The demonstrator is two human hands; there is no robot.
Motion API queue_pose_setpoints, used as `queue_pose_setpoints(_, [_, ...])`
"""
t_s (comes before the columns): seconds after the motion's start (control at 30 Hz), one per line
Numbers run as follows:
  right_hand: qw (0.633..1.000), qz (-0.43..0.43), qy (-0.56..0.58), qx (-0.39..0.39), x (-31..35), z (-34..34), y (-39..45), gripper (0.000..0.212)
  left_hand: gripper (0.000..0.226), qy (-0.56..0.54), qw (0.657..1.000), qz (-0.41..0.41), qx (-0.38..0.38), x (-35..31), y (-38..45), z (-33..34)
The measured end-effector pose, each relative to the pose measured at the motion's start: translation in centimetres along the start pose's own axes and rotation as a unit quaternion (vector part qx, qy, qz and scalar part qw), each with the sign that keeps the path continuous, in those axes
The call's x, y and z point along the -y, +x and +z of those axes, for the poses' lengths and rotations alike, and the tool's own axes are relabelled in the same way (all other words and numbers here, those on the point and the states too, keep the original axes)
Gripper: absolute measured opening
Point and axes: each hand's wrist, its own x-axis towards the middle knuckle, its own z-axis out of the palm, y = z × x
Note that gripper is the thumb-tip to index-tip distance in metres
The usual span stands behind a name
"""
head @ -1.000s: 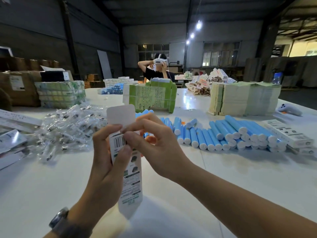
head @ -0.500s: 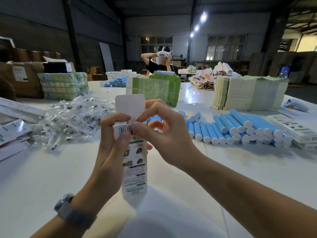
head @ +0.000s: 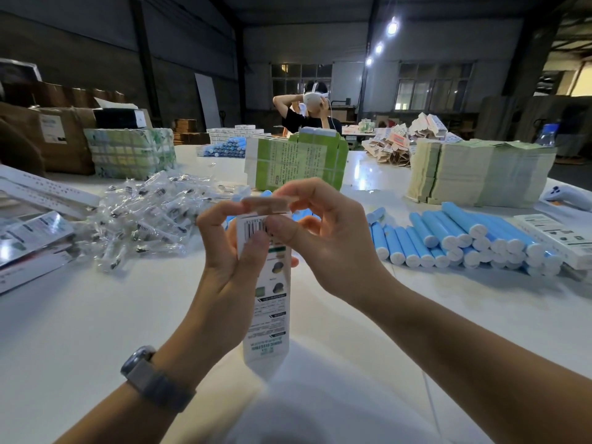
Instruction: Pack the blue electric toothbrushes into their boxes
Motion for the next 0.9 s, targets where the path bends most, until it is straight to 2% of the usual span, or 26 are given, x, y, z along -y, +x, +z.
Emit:
queue_pose_setpoints(0.1, [1.0,0.0,0.006,0.001,-0.1,0.0,-0.2,0.018,0.021,-0.023,1.0,-0.012,0.011,0.0,-0.1,0.0])
queue_pose_setpoints(0.2, [1.0,0.005,0.006,0.005,-0.2,0.1,-0.5,0.016,0.031,-0.023,1.0,-0.009,0.003,0.1,0.0,0.0])
queue_pose_setpoints(0.33, [0.999,0.008,0.042,0.013,0.1,0.3,-0.5,0.003,0.031,-0.017,0.999,-0.02,0.041,-0.2,0.2,-0.3])
queue_pose_setpoints(0.43, [0.998,0.003,0.062,0.013,0.6,0.1,-0.2,0.017,0.035,-0.012,0.998,-0.035,0.049,-0.2,0.3,-0.4])
queue_pose_setpoints(0.57, [1.0,0.0,0.004,0.028,0.1,0.0,-0.2,0.006,0.024,-0.032,0.998,-0.032,0.051,-0.2,0.4,-0.5])
queue_pose_setpoints(0.7, [0.997,-0.01,-0.044,0.055,0.1,0.0,-0.2,0.02,0.022,-0.07,0.994,-0.054,0.058,-0.2,0.4,-0.7])
queue_pose_setpoints(0.9, [0.995,-0.038,-0.042,0.078,0.9,-0.7,0.6,0.017,0.02,-0.041,0.996,-0.074,0.031,-0.2,0.4,-0.5])
